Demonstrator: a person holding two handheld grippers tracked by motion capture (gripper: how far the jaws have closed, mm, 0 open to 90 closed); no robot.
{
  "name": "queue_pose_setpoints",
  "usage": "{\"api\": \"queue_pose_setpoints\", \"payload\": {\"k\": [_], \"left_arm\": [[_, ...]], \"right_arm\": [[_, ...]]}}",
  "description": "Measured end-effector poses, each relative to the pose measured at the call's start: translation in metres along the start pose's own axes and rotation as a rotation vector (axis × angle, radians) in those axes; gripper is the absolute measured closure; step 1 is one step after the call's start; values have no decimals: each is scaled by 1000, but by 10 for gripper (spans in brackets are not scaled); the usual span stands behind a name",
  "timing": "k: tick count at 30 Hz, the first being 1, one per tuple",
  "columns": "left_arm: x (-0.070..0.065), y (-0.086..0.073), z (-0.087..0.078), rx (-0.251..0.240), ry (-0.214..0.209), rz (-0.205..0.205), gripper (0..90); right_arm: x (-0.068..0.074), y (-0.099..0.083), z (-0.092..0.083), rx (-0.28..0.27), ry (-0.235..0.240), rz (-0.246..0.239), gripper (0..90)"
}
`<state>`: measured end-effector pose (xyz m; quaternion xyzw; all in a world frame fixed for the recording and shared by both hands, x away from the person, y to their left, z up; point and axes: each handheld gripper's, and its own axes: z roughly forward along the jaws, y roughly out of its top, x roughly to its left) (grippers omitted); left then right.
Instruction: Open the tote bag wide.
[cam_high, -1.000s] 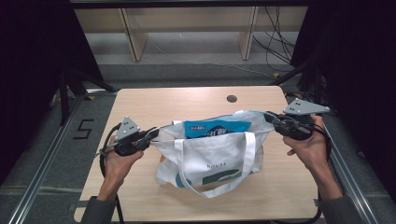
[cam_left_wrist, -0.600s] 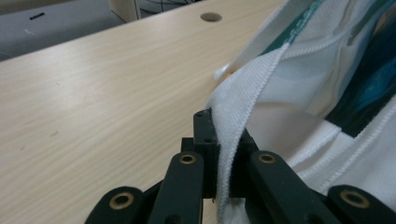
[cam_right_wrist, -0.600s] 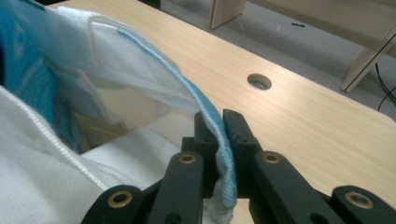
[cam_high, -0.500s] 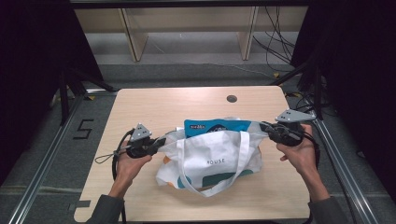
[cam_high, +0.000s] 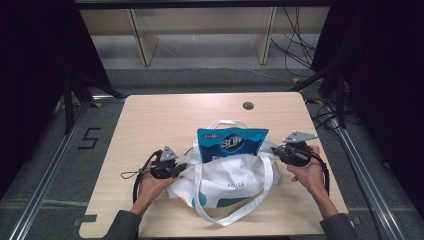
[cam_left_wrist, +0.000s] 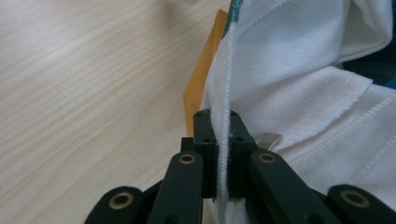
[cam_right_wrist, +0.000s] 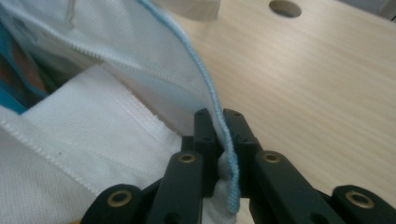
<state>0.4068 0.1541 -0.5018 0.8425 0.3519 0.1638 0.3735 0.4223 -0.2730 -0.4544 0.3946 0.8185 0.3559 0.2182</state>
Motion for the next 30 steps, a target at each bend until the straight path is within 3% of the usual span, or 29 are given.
{"api": "queue_pose_setpoints", "payload": {"k": [3, 4, 7, 8, 10, 11, 12, 13, 17, 18, 19, 20, 21, 22, 23, 24, 25, 26, 28, 29, 30], "left_arm": [[0, -2, 2, -14, -2, -10, 862], [0, -6, 8, -22, -11, -56, 862], [-5, -8, 11, -6, 1, -60, 864], [-7, -7, 9, 18, 9, -37, 864], [-7, -6, 8, 16, 10, -38, 860], [-7, -6, 8, 16, 10, -38, 850], [-6, -6, 6, -2, 21, -78, 812], [-6, -6, 6, -2, 21, -78, 774], [-1, 0, -7, -39, 13, -113, 637], [1, 2, -13, -44, -3, -133, 637], [2, 6, -19, -75, -12, -178, 551], [2, 9, -23, -86, -13, -184, 521], [2, 9, -23, -86, -13, -184, 514], [1, 13, -28, -112, -8, -200, 497], [0, 16, -31, -130, 0, -203, 497], [0, 22, -43, -149, 15, -193, 486], [0, 22, -43, -149, 15, -193, 484], [-6, 28, -54, -192, 9, -192, 499], [-10, 31, -61, -199, -3, -177, 524], [-18, 33, -67, -203, -32, -163, 554], [-22, 33, -70, -204, -56, -151, 565]], "right_arm": [[0, -6, 7, 30, 4, 3, 853], [1, -14, 16, 82, 11, 9, 854], [4, -23, 26, 105, 20, 0, 854], [7, -26, 31, 131, 20, -9, 854], [9, -26, 35, 139, 12, -48, 854], [9, -26, 35, 139, 12, -48, 854], [8, -26, 33, 135, 20, -15, 852], [8, -26, 33, 135, 20, -15, 852], [3, -16, 15, 94, -7, 13, 749], [0, -12, 7, 59, -16, 31, 709], [-9, -4, -11, -25, -20, 49, 641], [-10, 0, -22, -59, -21, 78, 620], [-10, 0, -22, -59, -21, 78, 620], [-10, 9, -46, -131, 7, 106, 610], [-10, 9, -46, -131, 7, 106, 610], [-7, 15, -61, -183, 40, 99, 602], [-7, 15, -61, -183, 40, 99, 602], [4, 21, -75, -192, 67, 94, 603], [9, 23, -78, -206, 77, 71, 604], [18, 26, -84, -188, 125, 39, 609], [25, 27, -86, -185, 158, 52, 608]]}}
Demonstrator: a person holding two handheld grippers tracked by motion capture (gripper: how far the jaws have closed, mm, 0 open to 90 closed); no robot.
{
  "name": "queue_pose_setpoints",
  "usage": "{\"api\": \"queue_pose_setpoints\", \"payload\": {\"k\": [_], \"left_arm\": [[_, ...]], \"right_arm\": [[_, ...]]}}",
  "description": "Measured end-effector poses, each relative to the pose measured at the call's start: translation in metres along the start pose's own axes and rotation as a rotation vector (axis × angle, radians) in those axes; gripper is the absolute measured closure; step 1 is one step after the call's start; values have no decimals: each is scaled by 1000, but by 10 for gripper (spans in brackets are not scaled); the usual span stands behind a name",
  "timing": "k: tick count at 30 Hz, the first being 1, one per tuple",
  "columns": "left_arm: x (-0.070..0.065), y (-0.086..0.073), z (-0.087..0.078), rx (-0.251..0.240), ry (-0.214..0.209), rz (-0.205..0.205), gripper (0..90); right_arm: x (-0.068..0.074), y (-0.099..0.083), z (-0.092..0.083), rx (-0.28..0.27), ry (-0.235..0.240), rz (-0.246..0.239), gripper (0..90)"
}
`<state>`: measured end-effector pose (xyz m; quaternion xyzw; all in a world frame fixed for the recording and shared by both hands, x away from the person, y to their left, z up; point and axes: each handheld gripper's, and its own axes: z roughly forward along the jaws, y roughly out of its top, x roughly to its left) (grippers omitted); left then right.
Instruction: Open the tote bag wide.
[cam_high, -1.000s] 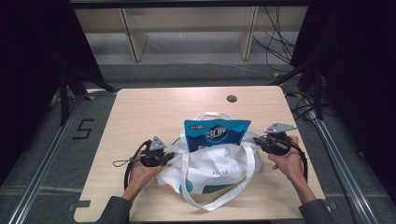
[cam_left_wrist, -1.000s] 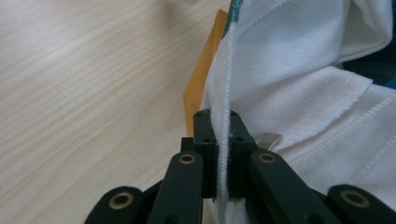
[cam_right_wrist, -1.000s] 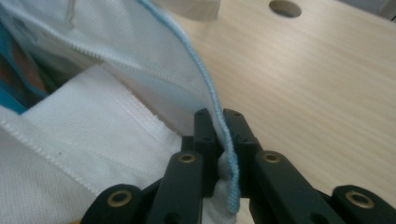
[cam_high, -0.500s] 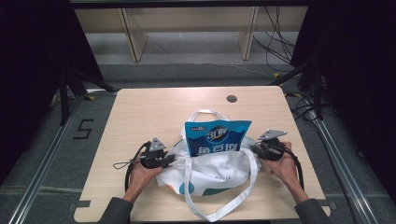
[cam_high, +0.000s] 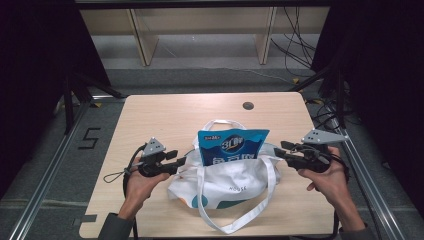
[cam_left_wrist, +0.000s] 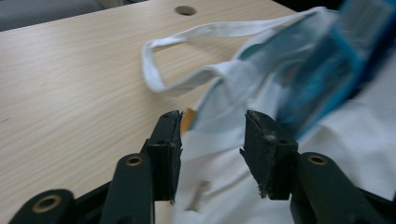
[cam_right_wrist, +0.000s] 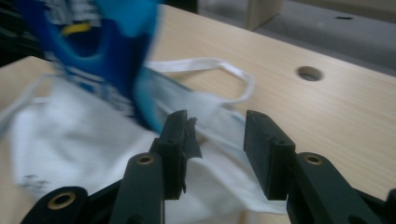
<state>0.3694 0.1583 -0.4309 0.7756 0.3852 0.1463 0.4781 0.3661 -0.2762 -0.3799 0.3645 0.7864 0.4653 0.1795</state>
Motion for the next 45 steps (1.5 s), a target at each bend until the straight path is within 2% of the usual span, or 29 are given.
{"api": "queue_pose_setpoints", "payload": {"k": [1, 2, 5, 6, 8, 11, 12, 14, 15, 16, 17, 19, 20, 22, 23, 24, 25, 26, 27, 28, 29, 33, 34, 35, 36, 40, 41, 42, 45], "left_arm": [[0, 0, 0, 0, 0, 0, 573], [-8, 0, -1, 2, -42, 8, 573], [-15, 0, -1, 11, -64, 7, 561], [-20, 1, 0, 10, -109, 8, 554], [-24, 2, 3, 13, -141, 0, 540], [-28, 0, 7, 3, -133, 11, 605], [-29, -3, 13, 1, -161, 36, 631], [-30, -6, 16, 6, -170, 22, 650], [-31, -10, 19, 2, -184, 4, 673], [-35, -18, 26, 27, -206, 5, 738], [-35, -18, 26, 27, -206, 5, 757], [-43, -25, 35, 45, -187, 47, 795], [-45, -27, 37, 56, -196, 49, 811], [-48, -31, 40, 75, -200, 65, 818], [-50, -33, 41, 87, -199, 76, 824], [-54, -39, 46, 123, -200, 99, 825], [-54, -39, 46, 123, -200, 99, 828], [-57, -43, 48, 149, -191, 117, 828], [-59, -46, 50, 175, -186, 144, 836], [-61, -53, 55, 241, -161, 203, 840], [-62, -58, 58, 249, -152, 199, 844], [-60, -60, 60, 253, -151, 183, 851], [-61, -60, 61, 256, -140, 197, 855], [-61, -59, 61, 259, -127, 215, 855], [-60, -58, 62, 255, -104, 226, 855], [-51, -50, 70, 254, -48, 243, 854], [-51, -50, 70, 254, -48, 243, 853], [-47, -48, 73, 256, -30, 248, 852], [-38, -45, 77, 238, -30, 216, 847]], "right_arm": [[6, 1, 0, 15, 32, 15, 602], [9, 2, 1, 17, 62, -11, 598], [18, 2, 3, 34, 72, 4, 580], [21, 2, 5, 64, 75, -26, 562], [26, -1, 10, 86, 80, -20, 566], [29, -5, 16, 113, 95, -44, 605], [35, -9, 21, 142, 103, -87, 686], [39, -10, 22, 150, 102, -104, 721], [40, -11, 25, 149, 106, -139, 741], [48, -14, 29, 178, 123, -164, 785], [48, -14, 29, 178, 123, -164, 785], [62, -24, 40, 252, 147, -225, 810], [65, -28, 45, 277, 152, -247, 813], [68, -34, 51, 292, 155, -252, 815], [70, -40, 58, 320, 148, -259, 819], [72, -50, 67, 385, 156, -252, 821], [72, -50, 67, 385, 156, -252, 821], [73, -57, 74, 412, 147, -253, 821], [71, -70, 85, 468, 132, -269, 826], [70, -76, 90, 475, 125, -252, 828], [69, -79, 94, 467, 144, -240, 829], [69, -79, 94, 470, 133, -242, 829], [73, -80, 93, 483, 88, -238, 829], [73, -80, 93, 483, 88, -238, 829], [71, -79, 94, 480, 125, -238, 829], [67, -76, 103, 448, 81, -237, 829], [67, -76, 103, 448, 81, -237, 829], [64, -72, 110, 444, 59, -214, 829], [59, -68, 114, 450, 70, -202, 825]]}}
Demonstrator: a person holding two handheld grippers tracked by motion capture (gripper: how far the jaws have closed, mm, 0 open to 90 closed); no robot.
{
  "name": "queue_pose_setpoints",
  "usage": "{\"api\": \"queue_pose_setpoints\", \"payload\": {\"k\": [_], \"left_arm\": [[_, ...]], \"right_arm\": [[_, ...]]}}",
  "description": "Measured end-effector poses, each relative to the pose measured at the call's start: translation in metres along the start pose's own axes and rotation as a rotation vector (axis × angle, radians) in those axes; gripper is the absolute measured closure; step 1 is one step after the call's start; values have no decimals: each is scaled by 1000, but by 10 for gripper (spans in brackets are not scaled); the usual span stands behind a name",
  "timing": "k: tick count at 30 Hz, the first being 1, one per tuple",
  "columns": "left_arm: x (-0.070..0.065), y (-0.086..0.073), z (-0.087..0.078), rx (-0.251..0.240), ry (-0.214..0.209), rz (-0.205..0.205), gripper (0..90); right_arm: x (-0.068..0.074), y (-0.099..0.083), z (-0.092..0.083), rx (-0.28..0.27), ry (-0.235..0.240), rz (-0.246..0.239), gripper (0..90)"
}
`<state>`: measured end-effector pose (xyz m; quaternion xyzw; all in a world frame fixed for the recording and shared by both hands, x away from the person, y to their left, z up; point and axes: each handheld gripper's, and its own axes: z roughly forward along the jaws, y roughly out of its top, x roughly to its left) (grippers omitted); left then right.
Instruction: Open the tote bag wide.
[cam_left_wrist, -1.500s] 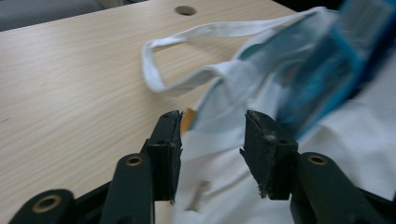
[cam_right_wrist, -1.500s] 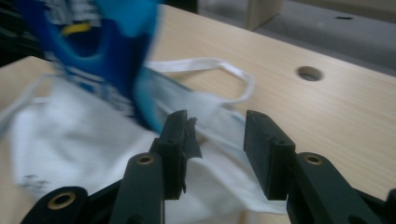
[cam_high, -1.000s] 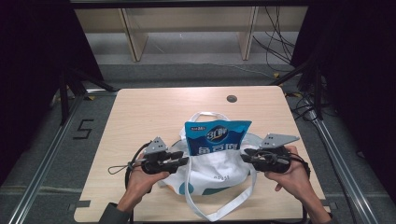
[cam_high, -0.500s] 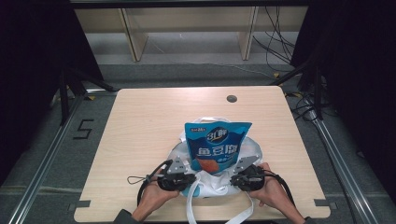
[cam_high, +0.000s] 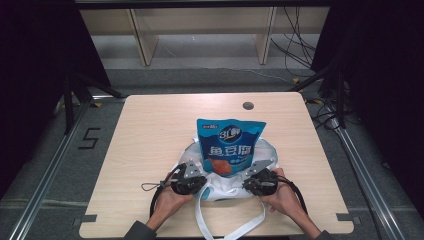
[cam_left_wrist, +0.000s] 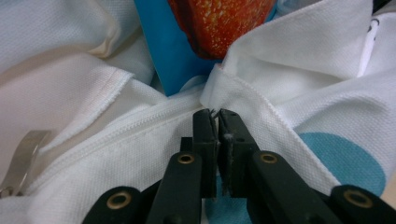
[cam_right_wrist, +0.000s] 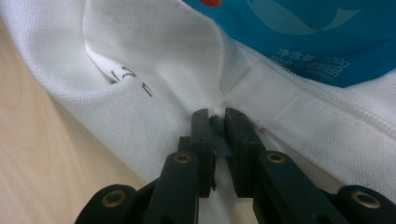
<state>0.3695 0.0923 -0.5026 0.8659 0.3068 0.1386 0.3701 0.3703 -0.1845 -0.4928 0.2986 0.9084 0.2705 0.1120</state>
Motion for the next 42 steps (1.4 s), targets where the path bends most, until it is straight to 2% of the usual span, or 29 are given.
{"api": "queue_pose_setpoints", "payload": {"k": [1, 4, 5, 6, 8, 9, 11, 12, 13, 16, 17, 18, 19, 20, 22, 24, 26, 27, 28, 29, 30, 31, 32, 33, 34, 35, 37, 39, 42], "left_arm": [[2, 0, -2, -18, -23, -35, 829], [3, 3, -9, -29, -32, -35, 749], [4, 8, -21, -76, -47, -55, 715], [4, 8, -21, -76, -47, -55, 707], [8, 14, -38, -122, -51, -73, 691], [10, 19, -48, -154, -50, -73, 665], [19, 30, -67, -199, 3, -43, 655], [19, 30, -67, -199, 3, -43, 652], [28, 35, -72, -224, 36, -61, 643], [44, 40, -69, -210, 133, -72, 595], [52, 41, -67, -181, 156, -69, 574], [52, 41, -67, -181, 156, -69, 559], [58, 41, -62, -184, 162, -98, 559], [67, 41, -57, -175, 182, -131, 542], [77, 41, -47, -170, 160, -126, 521], [82, 42, -38, -173, 117, -159, 547], [86, 44, -30, -170, 103, -150, 641], [90, 48, -25, -178, 106, -149, 750], [90, 48, -25, -178, 106, -149, 822], [93, 50, -22, -187, 112, -167, 822], [95, 52, -21, -188, 119, -159, 853], [103, 57, -18, -230, 125, -218, 866], [103, 57, -18, -230, 125, -218, 867], [111, 61, -13, -253, 104, -287, 867], [111, 61, -13, -253, 104, -287, 868], [118, 61, -3, -190, 103, -298, 868], [122, 58, 5, -155, 100, -299, 868], [127, 51, 23, -96, 76, -328, 870], [129, 46, 34, -65, 70, -338, 869]], "right_arm": [[-3, 0, 3, -30, 24, 4, 818], [-5, 0, -1, -19, 41, 30, 790], [-4, 0, -4, -54, 60, 26, 698], [-4, 0, -4, -54, 60, 26, 698], [-5, 2, -19, -105, 63, 28, 632], [-10, 5, -38, -169, 70, 19, 602], [-17, 8, -57, -225, 79, 25, 565], [-17, 8, -57, -225, 79, 25, 565], [-27, 10, -74, -310, 44, 59, 562], [-46, 14, -89, -344, -23, 94, 549], [-53, 14, -89, -353, -68, 112, 534], [-60, 15, -89, -362, -116, 134, 519], [-60, 15, -89, -362, -116, 134, 519], [-66, 16, -87, -352, -150, 172, 505], [-86, 18, -77, -363, -226, 153, 503], [-97, 21, -65, -370, -209, 150, 507], [-102, 24, -55, -356, -154, 172, 569], [-108, 26, -46, -344, -120, 159, 701], [-108, 26, -46, -344, -120, 159, 701], [-111, 27, -43, -352, -103, 162, 793], [-115, 28, -41, -370, -130, 145, 856], [-117, 32, -40, -394, -166, 129, 891], [-117, 32, -40, -394, -166, 129, 891], [-119, 37, -40, -397, -213, 124, 893], [-119, 37, -40, -397, -213, 124, 893], [-122, 40, -36, -388, -215, 150, 894], [-122, 40, -30, -378, -233, 152, 894], [-122, 39, -11, -288, -264, 112, 895], [-125, 36, -1, -244, -258, 123, 895]]}}
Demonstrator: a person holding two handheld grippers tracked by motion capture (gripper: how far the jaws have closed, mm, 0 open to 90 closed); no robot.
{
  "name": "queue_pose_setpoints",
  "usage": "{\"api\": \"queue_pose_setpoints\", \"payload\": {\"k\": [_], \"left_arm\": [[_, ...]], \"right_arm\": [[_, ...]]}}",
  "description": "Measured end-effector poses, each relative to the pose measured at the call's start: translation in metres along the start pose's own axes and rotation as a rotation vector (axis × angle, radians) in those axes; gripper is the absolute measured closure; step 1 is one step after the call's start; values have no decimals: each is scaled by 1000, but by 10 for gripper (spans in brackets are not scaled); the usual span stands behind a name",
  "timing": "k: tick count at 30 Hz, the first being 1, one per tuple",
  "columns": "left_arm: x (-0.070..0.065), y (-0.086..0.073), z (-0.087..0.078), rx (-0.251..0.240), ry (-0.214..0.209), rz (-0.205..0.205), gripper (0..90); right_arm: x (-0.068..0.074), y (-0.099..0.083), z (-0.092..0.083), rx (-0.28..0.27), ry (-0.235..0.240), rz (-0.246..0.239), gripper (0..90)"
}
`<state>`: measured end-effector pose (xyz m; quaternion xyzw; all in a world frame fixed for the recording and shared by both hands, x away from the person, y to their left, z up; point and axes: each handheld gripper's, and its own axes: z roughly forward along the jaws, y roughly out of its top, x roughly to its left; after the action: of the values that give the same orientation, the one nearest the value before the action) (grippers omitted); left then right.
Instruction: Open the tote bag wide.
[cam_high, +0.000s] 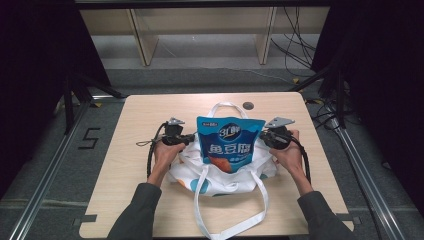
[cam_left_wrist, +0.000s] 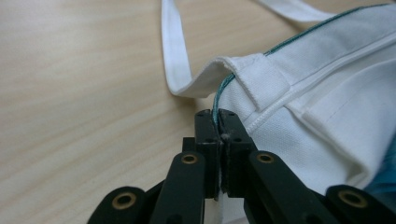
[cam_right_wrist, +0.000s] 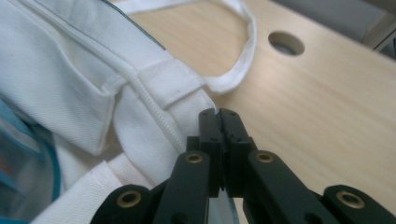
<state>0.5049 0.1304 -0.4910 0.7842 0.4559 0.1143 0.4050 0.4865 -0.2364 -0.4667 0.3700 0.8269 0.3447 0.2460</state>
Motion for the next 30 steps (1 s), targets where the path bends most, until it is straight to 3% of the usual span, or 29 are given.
{"api": "queue_pose_setpoints", "payload": {"k": [1, 2, 3, 4, 7, 10, 12, 13, 14, 15, 17, 18, 19, 20, 22, 25, 26, 27, 30], "left_arm": [[2, -4, 7, 16, -8, -29, 866], [2, -4, 7, 16, -8, -29, 864], [3, -7, 11, 56, 4, -18, 863], [1, -8, 13, 54, 13, -6, 863], [-1, -9, 14, 57, 24, 2, 861], [-1, -7, 8, 45, 34, 3, 797], [-2, -4, -1, 29, 35, 23, 692], [-4, -3, -7, 12, 29, 20, 692], [-4, -1, -14, 3, -5, 14, 626], [-11, 3, -29, -76, -30, -21, 581], [-19, 5, -46, -110, -61, 13, 604], [-19, 5, -46, -110, -61, 13, 622], [-29, 2, -62, -139, -88, 29, 626], [-29, 2, -62, -139, -88, 29, 651], [-37, -12, -77, -118, -133, 52, 687], [-42, -35, -74, -65, -153, 65, 721], [-42, -35, -74, -65, -153, 65, 736], [-43, -50, -67, -19, -155, 83, 747], [-43, -62, -61, -11, -156, 86, 790]], "right_arm": [[0, -6, 8, 31, -2, -2, 895], [2, -11, 14, 51, 4, 17, 895], [3, -15, 18, 72, 13, 37, 896], [4, -18, 22, 60, 13, 60, 895], [5, -18, 23, 75, 9, 39, 895], [6, -18, 22, 81, 10, 49, 891], [3, -16, 18, 77, 18, 65, 862], [2, -15, 14, 70, 20, 80, 837], [0, -13, 9, 58, 29, 96, 800], [-3, -8, -2, 12, 38, 105, 759], [-4, -5, -16, -17, 47, 94, 740], [-4, -5, -16, -17, 47, 94, 740], [-1, -3, -30, -31, 61, 101, 731], [-1, -3, -30, -31, 61, 101, 731], [11, -4, -51, -41, 137, 121, 727], [25, -12, -66, -32, 195, 97, 730], [25, -12, -66, -32, 195, 97, 730], [36, -20, -68, -2, 207, 56, 740], [46, -28, -63, 37, 225, 28, 763]]}}
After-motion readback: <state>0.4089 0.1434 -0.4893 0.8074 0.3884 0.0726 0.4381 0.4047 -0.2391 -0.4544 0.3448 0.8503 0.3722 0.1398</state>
